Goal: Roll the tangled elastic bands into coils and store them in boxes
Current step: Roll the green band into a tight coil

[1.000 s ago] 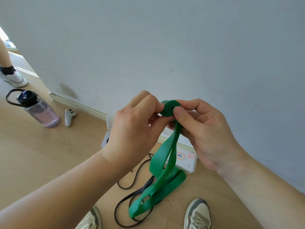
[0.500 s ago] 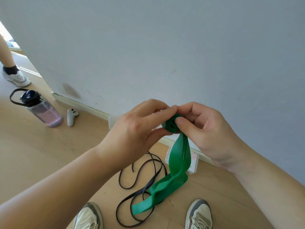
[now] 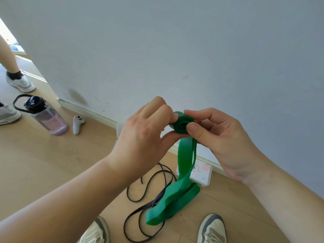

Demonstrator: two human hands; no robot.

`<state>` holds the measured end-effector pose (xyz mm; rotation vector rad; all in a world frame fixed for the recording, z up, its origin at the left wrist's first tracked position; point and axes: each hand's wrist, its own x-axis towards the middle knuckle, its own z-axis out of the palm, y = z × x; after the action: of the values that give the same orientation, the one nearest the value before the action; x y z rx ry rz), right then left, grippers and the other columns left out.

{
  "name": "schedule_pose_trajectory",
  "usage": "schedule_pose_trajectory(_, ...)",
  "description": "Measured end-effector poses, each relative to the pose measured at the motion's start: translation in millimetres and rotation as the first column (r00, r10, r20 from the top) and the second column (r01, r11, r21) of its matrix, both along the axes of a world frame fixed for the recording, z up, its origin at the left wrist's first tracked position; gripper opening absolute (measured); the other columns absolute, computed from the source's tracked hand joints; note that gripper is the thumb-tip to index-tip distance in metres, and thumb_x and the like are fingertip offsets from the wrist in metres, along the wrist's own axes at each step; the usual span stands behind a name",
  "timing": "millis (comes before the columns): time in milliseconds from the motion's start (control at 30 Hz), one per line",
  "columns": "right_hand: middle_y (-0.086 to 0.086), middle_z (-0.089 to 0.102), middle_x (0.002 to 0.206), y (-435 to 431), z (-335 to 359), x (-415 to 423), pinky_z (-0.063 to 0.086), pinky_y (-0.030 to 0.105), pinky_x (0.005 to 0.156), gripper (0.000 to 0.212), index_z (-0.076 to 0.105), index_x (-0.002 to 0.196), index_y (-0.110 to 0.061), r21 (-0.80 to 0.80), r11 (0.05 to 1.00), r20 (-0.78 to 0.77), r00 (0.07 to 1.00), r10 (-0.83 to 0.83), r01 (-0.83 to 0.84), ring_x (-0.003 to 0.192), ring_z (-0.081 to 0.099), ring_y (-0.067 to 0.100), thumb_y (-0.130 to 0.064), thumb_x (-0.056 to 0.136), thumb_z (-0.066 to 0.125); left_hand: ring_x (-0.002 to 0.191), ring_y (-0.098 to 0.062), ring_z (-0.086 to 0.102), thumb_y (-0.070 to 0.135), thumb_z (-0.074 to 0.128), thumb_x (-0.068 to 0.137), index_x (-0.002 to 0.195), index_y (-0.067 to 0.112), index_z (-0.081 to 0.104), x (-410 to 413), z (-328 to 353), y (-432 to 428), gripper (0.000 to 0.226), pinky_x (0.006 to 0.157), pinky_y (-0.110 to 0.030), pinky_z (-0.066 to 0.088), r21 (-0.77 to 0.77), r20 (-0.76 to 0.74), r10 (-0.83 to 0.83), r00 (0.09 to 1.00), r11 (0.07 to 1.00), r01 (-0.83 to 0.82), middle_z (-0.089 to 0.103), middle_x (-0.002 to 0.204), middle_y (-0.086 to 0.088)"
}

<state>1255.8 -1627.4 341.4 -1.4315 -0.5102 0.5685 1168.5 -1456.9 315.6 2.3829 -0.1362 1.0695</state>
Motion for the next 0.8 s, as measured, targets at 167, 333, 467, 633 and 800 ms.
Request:
schedule_pose_trajectory(167,0.005,0.081,0.097,-1,-1,3,0.06,0.029,0.083,0.026,0.074,0.098,-0.014,-0.089,0.991,0.104,0.99,-0.095,0.104,0.092,0.078,0.018,0.01,0.091,0.066,0.09,-0.013,0.07,0.017,0.09,0.079,0.093,0.007,0.072,1,3,-6,0.024,0.077,-0.027,0.06,-0.447,-0.24,-0.192,0.951,0.892,0.067,0.067,0.111,0.001)
schedule_pose_trajectory(333,-0.004,0.082,0.094,-5,0,3,0.06,0.026,0.083,0.029,0.078,0.094,-0.02,-0.197,0.975,0.26,0.965,-0.048,0.102,0.09,0.078,0.014,0.008,0.087,0.073,0.057,-0.007,0.061,0.031,0.086,0.081,0.089,0.023,0.071,1,11,-6,0.019,0.052,-0.023,0.048,-0.59,-0.416,-0.202,0.887,0.802,-0.094,0.076,0.088,0.011)
schedule_pose_trajectory(467,-0.001,0.081,0.095,-6,4,3,0.062,0.032,0.086,0.028,0.079,0.096,-0.02,-0.203,0.975,0.272,0.962,-0.026,0.084,0.091,0.078,0.018,0.006,0.084,0.076,0.083,-0.012,0.073,0.014,0.084,0.084,0.106,0.023,0.068,1,17,0,0.029,0.076,-0.028,0.061,-0.697,-0.394,-0.361,0.845,0.716,-0.019,0.075,0.095,0.003)
schedule_pose_trajectory(633,0.009,0.081,0.094,-6,3,1,0.063,0.036,0.082,0.038,0.076,0.094,-0.014,-0.084,0.988,0.111,0.986,-0.122,0.132,0.091,0.078,0.027,-0.017,0.058,0.087,0.094,-0.013,0.072,0.01,0.074,0.093,0.105,0.026,0.072,-8,18,-5,0.02,0.081,-0.02,0.059,-0.674,-0.32,-0.275,0.906,0.738,-0.014,0.075,0.097,0.012)
schedule_pose_trajectory(800,0.008,0.081,0.096,4,3,-8,0.062,0.027,0.08,0.03,0.074,0.09,-0.008,0.026,0.977,0.031,0.977,-0.212,0.212,0.093,0.079,0.022,-0.012,0.062,0.084,0.097,-0.019,0.076,0.003,0.07,0.095,0.1,0.014,0.071,-6,17,-13,0.012,0.086,-0.035,0.062,-0.858,-0.154,-0.202,0.967,0.514,-0.029,0.08,0.097,-0.003)
